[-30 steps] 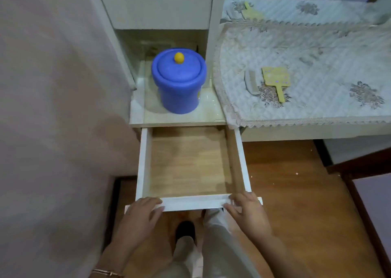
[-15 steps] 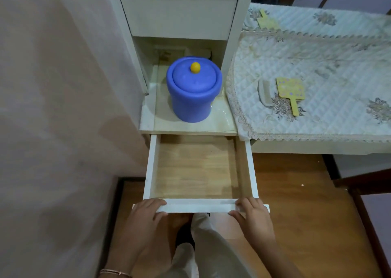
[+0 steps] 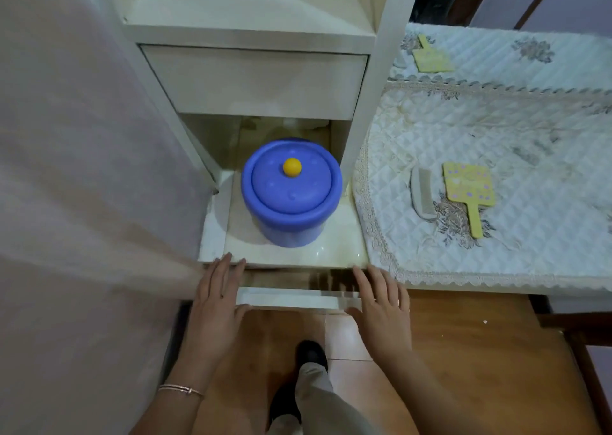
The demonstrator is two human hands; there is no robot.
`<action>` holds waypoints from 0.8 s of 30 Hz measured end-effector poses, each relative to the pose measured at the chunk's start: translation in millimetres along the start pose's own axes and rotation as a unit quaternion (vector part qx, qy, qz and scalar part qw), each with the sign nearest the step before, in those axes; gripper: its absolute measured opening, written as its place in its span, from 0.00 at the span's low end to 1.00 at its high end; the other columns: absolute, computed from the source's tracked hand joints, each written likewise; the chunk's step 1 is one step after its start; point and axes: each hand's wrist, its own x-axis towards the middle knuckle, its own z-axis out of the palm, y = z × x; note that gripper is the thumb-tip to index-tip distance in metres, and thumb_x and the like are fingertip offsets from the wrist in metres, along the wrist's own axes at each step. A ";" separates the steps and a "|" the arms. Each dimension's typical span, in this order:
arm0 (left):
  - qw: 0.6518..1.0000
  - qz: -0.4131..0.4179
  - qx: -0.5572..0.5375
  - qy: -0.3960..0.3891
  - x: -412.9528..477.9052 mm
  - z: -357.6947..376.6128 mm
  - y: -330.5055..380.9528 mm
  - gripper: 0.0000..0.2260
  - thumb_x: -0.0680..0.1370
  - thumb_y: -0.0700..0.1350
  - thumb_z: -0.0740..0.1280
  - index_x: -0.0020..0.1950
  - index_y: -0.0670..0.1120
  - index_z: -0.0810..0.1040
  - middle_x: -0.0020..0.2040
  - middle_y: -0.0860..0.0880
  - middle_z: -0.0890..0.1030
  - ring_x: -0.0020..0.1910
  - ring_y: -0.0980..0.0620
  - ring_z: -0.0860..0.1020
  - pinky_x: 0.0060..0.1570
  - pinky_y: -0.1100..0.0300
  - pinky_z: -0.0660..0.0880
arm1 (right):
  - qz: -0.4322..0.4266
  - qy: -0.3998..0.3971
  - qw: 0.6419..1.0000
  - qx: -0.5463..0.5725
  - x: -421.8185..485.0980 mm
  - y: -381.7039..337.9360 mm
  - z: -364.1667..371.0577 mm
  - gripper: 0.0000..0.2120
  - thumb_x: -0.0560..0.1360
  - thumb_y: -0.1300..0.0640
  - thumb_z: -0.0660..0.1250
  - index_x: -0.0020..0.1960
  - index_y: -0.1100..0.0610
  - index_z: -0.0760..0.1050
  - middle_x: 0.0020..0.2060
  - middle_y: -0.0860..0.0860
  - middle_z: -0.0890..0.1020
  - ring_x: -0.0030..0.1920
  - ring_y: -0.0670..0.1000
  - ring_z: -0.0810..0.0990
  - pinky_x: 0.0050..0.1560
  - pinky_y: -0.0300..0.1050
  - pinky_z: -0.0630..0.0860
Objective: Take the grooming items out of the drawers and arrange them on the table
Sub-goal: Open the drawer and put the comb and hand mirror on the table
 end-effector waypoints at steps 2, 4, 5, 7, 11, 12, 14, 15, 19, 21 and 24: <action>1.000 0.018 0.017 0.005 17.3 2.2 -2.5 0.35 0.62 0.38 0.77 0.66 0.45 0.66 0.66 0.40 0.72 0.67 0.45 0.61 0.65 0.48 0.65 | 0.000 0.006 1.000 0.003 17.1 -0.1 1.9 0.42 0.54 0.49 0.81 0.64 0.52 0.66 0.57 0.53 0.80 0.61 0.53 0.66 0.59 0.52 0.59; 0.999 0.028 0.005 0.015 30.1 4.7 -4.3 0.34 0.61 0.37 0.78 0.64 0.45 0.67 0.62 0.39 0.75 0.63 0.45 0.64 0.63 0.50 0.66 | -0.008 0.015 1.000 0.004 28.9 1.1 3.5 0.39 0.55 0.50 0.80 0.62 0.51 0.68 0.57 0.52 0.79 0.60 0.53 0.66 0.60 0.54 0.59; 1.000 0.023 -0.005 0.020 34.8 5.1 -3.2 0.33 0.61 0.37 0.78 0.62 0.45 0.68 0.59 0.39 0.75 0.60 0.45 0.65 0.61 0.50 0.68 | -0.010 0.020 1.000 0.006 33.5 1.8 4.5 0.37 0.56 0.50 0.80 0.61 0.51 0.69 0.57 0.51 0.76 0.59 0.53 0.67 0.60 0.54 0.60; 1.000 0.007 -0.002 0.029 42.6 4.8 1.5 0.29 0.61 0.37 0.78 0.59 0.43 0.71 0.56 0.38 0.76 0.57 0.45 0.66 0.55 0.47 0.73 | -0.005 0.027 1.000 0.011 42.2 2.2 6.5 0.32 0.57 0.51 0.79 0.58 0.50 0.70 0.56 0.50 0.69 0.56 0.54 0.67 0.58 0.53 0.60; 0.998 -0.026 0.028 0.040 51.4 5.6 7.3 0.23 0.64 0.40 0.76 0.55 0.43 0.72 0.54 0.40 0.76 0.54 0.41 0.68 0.51 0.45 0.73 | 0.010 0.029 1.000 -0.001 54.0 3.7 10.1 0.29 0.58 0.51 0.78 0.55 0.49 0.70 0.54 0.50 0.70 0.52 0.53 0.67 0.54 0.52 0.63; 0.998 -0.028 0.032 0.039 51.8 6.2 7.3 0.22 0.64 0.40 0.76 0.55 0.43 0.72 0.54 0.40 0.76 0.53 0.41 0.69 0.52 0.45 0.73 | 0.009 0.028 1.000 -0.007 54.8 4.7 11.0 0.29 0.58 0.50 0.78 0.55 0.49 0.70 0.53 0.51 0.73 0.52 0.53 0.67 0.53 0.52 0.64; 0.998 -0.032 0.030 0.036 50.5 6.5 8.0 0.22 0.64 0.40 0.76 0.55 0.43 0.73 0.55 0.39 0.76 0.54 0.41 0.68 0.52 0.45 0.73 | 0.013 0.022 1.000 -0.015 54.8 4.8 11.7 0.29 0.58 0.52 0.78 0.56 0.50 0.71 0.52 0.53 0.78 0.52 0.54 0.67 0.54 0.53 0.64; 0.999 -0.034 0.024 0.033 50.3 6.3 8.4 0.22 0.65 0.40 0.75 0.56 0.43 0.73 0.56 0.39 0.76 0.55 0.42 0.66 0.54 0.45 0.72 | 0.021 0.016 1.000 -0.014 55.4 3.9 10.7 0.28 0.59 0.52 0.78 0.56 0.50 0.71 0.52 0.54 0.79 0.53 0.54 0.67 0.54 0.55 0.65; 1.000 -0.023 -0.001 0.007 47.2 3.3 10.0 0.21 0.67 0.37 0.71 0.59 0.40 0.73 0.60 0.36 0.74 0.60 0.36 0.70 0.60 0.40 0.70 | 0.039 -0.044 0.997 0.044 51.9 -4.1 -0.1 0.28 0.62 0.56 0.75 0.60 0.51 0.70 0.56 0.56 0.78 0.58 0.56 0.68 0.58 0.61 0.71; 1.000 -0.012 -0.015 -0.001 35.7 -2.0 9.1 0.17 0.70 0.38 0.68 0.59 0.39 0.75 0.61 0.37 0.75 0.61 0.34 0.71 0.62 0.40 0.68 | 0.038 -0.060 0.993 0.095 38.1 -6.5 -10.2 0.27 0.64 0.60 0.72 0.62 0.54 0.70 0.60 0.57 0.77 0.60 0.59 0.72 0.59 0.60 0.70; 0.997 -0.002 -0.047 -0.058 -0.7 -8.4 3.3 0.11 0.74 0.40 0.62 0.54 0.41 0.78 0.56 0.41 0.79 0.58 0.40 0.74 0.59 0.47 0.70 | 0.075 -0.097 0.978 0.167 -2.8 -6.1 -26.5 0.24 0.70 0.64 0.65 0.65 0.58 0.69 0.64 0.58 0.73 0.62 0.60 0.72 0.61 0.55 0.70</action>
